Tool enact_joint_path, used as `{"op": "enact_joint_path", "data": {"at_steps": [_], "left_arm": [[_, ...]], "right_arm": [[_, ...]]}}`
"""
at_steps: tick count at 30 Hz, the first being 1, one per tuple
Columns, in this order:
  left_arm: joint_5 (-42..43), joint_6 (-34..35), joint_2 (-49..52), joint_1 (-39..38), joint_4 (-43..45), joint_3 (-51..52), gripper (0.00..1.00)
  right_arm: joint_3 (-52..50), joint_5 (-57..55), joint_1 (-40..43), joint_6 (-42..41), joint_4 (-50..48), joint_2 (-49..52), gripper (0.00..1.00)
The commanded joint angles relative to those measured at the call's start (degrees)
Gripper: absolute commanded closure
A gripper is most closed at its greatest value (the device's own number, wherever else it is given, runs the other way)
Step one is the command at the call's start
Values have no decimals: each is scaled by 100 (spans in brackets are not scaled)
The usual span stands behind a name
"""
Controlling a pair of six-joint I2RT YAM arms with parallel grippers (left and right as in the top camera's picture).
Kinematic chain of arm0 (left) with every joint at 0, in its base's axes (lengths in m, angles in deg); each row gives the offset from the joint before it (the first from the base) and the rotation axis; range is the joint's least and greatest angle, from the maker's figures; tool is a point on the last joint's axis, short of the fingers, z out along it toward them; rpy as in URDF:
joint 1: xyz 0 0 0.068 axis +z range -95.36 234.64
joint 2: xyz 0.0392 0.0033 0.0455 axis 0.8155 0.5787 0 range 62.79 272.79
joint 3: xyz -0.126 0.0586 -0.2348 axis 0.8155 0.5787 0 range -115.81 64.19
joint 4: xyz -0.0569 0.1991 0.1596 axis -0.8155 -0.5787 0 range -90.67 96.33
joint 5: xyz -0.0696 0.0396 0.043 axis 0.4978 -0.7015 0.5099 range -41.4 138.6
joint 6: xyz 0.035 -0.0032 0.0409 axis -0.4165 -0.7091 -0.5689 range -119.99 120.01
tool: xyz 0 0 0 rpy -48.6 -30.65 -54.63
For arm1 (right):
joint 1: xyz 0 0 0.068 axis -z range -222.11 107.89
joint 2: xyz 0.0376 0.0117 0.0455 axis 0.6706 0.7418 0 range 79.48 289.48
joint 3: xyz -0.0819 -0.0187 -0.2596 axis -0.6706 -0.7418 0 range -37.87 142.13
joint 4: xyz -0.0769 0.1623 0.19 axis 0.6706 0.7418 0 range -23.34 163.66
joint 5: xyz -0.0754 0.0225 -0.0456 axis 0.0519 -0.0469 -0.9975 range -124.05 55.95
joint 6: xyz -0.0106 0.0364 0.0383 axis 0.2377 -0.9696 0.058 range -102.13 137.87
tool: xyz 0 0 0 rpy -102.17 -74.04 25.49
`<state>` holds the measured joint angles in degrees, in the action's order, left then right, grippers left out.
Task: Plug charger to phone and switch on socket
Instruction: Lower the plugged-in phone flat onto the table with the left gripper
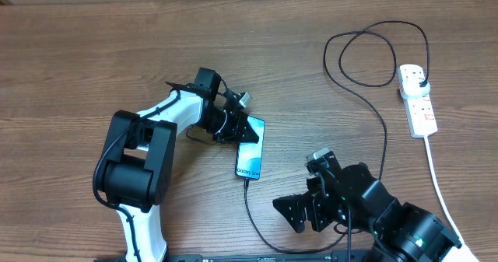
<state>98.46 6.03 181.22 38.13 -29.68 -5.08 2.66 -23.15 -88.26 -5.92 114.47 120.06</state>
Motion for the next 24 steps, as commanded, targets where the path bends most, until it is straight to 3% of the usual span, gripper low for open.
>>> {"op": "enact_joint_path", "data": {"at_steps": [1, 7, 13, 24], "left_arm": [[-295, -111, 39, -7, 44, -94, 96], [-343, 9, 39, -7, 46, -94, 96], [-1200, 949, 39, -7, 72, -59, 95], [-1478, 1117, 39, -48, 271, 24, 80]], "right_arm": [[192, -81, 24, -17, -7, 72, 0], [192, -81, 24, -20, -7, 192, 0], [192, -81, 24, -17, -7, 302, 0], [192, -81, 24, -20, -7, 490, 0]]}}
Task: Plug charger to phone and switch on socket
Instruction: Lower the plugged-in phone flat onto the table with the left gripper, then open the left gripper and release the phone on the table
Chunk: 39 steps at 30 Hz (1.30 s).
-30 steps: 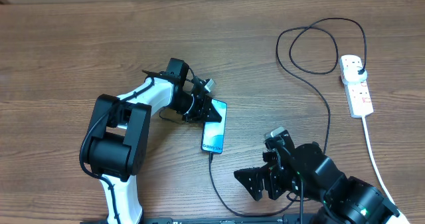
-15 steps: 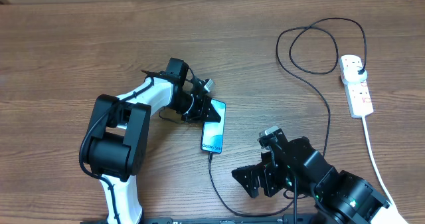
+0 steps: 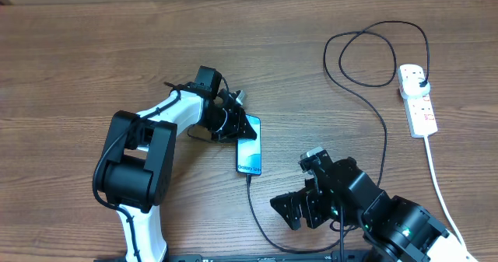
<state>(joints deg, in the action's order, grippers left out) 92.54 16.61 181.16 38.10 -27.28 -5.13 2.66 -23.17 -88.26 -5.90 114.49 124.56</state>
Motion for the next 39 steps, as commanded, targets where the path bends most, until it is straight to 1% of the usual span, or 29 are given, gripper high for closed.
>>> {"op": "enact_joint_path", "data": {"at_steps": [1, 6, 11, 14, 18, 22, 24, 28, 31, 37, 39], "left_arm": [[-903, 59, 46, -46, 28, 28, 80], [-903, 59, 46, -50, 20, 28, 74], [-916, 57, 46, -55, -2, 28, 65], [-1078, 57, 46, -55, -76, 28, 60], [-1307, 57, 46, -55, -225, 28, 56], [-1333, 55, 46, -55, -297, 28, 53], [-1362, 57, 46, -55, -304, 28, 51], [-1458, 57, 46, -55, -302, 28, 47], [-1456, 57, 46, -55, -304, 28, 46], [-1458, 57, 46, -55, -306, 28, 36], [-1458, 57, 46, -55, -306, 28, 30]], "right_arm": [[192, -79, 24, -22, -9, 59, 0], [192, -79, 24, -22, -9, 177, 0], [192, -79, 24, -20, -11, 341, 0], [192, -79, 24, -20, -9, 470, 0], [192, -79, 24, -22, -9, 662, 0], [192, 2, 24, -24, -39, 844, 0], [192, 273, 24, -22, -33, 911, 0], [192, 291, 24, -22, -52, 977, 0], [192, 278, 24, -22, -122, 975, 0], [192, 162, 24, -22, -214, 977, 0], [192, 164, 24, -22, -208, 977, 0]]}}
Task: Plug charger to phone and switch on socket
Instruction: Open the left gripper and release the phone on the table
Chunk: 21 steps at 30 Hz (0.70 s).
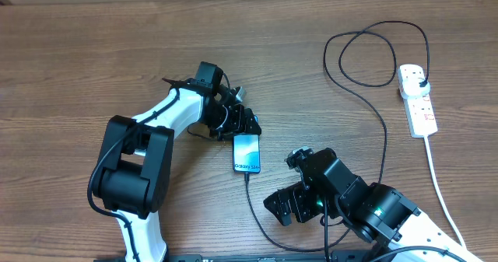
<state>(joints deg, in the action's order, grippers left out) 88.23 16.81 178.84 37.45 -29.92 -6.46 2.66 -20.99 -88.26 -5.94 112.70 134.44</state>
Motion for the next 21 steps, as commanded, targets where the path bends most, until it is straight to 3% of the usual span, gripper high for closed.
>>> {"op": "enact_joint_path", "data": {"at_steps": [1, 7, 21], "left_arm": [[-1027, 37, 278, 11, -44, 162, 25], [-1029, 35, 278, 11, -79, 162, 0], [-1331, 37, 278, 11, -289, 162, 0]], "right_arm": [[192, -55, 24, -17, -31, -11, 0], [192, -55, 24, -17, -50, -11, 0], [192, -57, 24, -17, -52, -13, 0]]}}
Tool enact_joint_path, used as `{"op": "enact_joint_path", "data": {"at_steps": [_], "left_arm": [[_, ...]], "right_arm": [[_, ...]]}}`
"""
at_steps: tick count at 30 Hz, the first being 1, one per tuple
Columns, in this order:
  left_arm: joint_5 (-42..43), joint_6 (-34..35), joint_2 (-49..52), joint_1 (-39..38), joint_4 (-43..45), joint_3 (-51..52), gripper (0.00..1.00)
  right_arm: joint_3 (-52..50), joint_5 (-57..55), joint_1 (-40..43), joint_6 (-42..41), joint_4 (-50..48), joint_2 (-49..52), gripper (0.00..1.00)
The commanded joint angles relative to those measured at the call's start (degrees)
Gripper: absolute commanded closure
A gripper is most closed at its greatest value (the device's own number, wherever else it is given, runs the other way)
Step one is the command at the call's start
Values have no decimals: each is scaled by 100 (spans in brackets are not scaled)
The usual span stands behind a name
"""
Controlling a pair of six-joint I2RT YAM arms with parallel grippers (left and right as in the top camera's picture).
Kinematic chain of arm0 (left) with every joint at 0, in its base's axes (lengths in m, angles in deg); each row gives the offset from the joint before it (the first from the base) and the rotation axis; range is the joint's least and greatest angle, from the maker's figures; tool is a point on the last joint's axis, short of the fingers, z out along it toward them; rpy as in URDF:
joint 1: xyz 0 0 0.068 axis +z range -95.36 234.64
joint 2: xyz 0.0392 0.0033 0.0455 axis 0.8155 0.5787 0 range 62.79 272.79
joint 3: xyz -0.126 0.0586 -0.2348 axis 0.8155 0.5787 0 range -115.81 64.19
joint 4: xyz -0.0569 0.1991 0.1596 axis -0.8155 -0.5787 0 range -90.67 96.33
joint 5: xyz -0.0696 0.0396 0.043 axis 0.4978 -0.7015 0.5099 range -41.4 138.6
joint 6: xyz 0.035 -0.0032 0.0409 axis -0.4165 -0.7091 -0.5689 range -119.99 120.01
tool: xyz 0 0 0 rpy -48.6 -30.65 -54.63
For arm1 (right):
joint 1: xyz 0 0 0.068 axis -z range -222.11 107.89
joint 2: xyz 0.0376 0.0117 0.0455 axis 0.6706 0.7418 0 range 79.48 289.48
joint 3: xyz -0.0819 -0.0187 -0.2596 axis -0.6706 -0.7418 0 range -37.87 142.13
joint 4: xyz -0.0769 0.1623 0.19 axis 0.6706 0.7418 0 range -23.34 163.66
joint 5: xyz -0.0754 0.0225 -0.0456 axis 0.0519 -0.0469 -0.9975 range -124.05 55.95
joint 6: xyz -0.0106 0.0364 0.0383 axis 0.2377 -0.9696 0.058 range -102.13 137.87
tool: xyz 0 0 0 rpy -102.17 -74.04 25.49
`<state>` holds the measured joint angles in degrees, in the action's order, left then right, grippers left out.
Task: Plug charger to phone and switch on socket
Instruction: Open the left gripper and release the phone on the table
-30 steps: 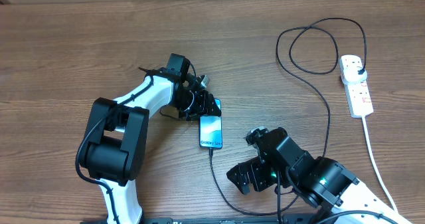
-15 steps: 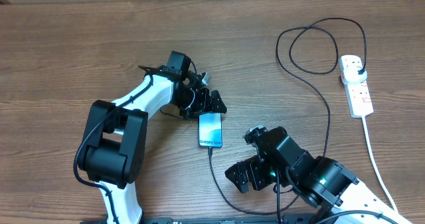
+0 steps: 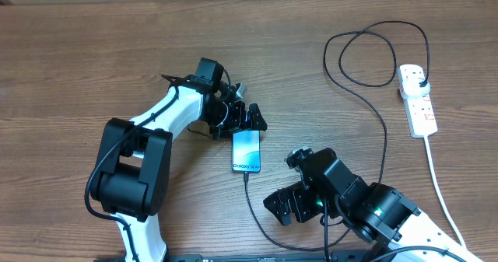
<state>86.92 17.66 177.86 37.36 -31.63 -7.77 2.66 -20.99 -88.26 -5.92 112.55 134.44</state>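
Observation:
The phone (image 3: 247,151) lies flat mid-table with its screen lit. The black charger cable (image 3: 250,201) is plugged into its near end. It runs under my right arm, then up the right side in a loop to the white socket strip (image 3: 417,100). My left gripper (image 3: 252,119) is open just beyond the phone's far end, apparently clear of it. My right gripper (image 3: 281,208) is open low over the table, right of the cable near the phone, with nothing in it. The socket switch is too small to read.
A white lead (image 3: 440,186) runs from the strip toward the near right edge. The cable's loop (image 3: 373,54) lies at the back right. My left arm (image 3: 148,141) stretches across the left of the table.
My left gripper has shifted slightly right and away from the phone's far end, its fingers apart. The phone and my right arm are where they were.
My left gripper gripped the phone's far end, with the cable plugged in at every moment, while my right gripper stood open further right. The phone then shifted left and lay flat, and my right gripper came closer. Now the left gripper is off the phone.

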Motion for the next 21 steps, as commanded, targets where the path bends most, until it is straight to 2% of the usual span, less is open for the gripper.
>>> {"op": "enact_joint_path", "data": {"at_steps": [1, 13, 21], "left_arm": [[-1200, -48, 376, 20, -118, 293, 0], [-1639, -26, 376, 20, -251, 293, 0], [-1650, -26, 376, 20, -254, 293, 0]], "right_arm": [[192, -57, 24, -20, -42, -13, 0], [192, -57, 24, -20, -63, -11, 0], [192, -57, 24, -20, -61, -11, 0]]}}
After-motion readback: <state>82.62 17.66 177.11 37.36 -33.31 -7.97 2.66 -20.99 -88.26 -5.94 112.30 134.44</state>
